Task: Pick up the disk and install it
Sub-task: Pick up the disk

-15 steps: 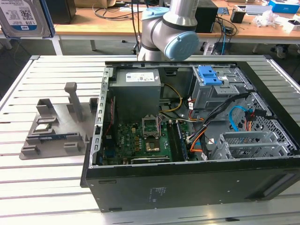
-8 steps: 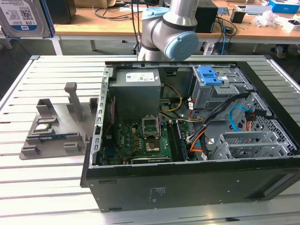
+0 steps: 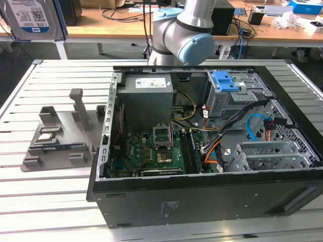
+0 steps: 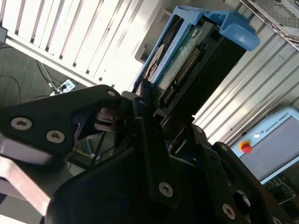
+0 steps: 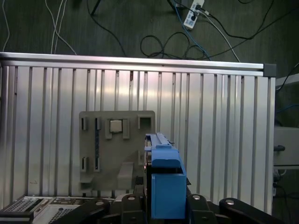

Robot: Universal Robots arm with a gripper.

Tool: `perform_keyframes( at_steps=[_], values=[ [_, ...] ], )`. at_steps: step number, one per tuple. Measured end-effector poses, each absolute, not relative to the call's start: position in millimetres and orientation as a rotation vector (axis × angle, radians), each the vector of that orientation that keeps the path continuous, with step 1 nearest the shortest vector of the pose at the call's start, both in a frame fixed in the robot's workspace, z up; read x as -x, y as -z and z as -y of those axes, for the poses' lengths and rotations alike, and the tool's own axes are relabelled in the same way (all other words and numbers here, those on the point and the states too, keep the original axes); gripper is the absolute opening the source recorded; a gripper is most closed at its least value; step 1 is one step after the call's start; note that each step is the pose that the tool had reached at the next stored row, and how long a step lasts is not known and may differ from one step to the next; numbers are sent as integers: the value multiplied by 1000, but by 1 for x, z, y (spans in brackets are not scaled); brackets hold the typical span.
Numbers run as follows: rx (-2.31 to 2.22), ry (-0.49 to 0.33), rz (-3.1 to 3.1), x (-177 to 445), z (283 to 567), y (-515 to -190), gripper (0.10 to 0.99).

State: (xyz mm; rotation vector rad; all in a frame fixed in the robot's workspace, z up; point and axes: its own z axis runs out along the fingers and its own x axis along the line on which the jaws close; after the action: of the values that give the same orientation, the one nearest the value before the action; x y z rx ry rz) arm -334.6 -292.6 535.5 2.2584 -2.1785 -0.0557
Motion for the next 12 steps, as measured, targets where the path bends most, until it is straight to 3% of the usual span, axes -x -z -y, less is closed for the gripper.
perform_keyframes(
  at_steps=[12],
  values=[
    [-2258, 55, 2178, 290, 292, -536, 365]
  ],
)
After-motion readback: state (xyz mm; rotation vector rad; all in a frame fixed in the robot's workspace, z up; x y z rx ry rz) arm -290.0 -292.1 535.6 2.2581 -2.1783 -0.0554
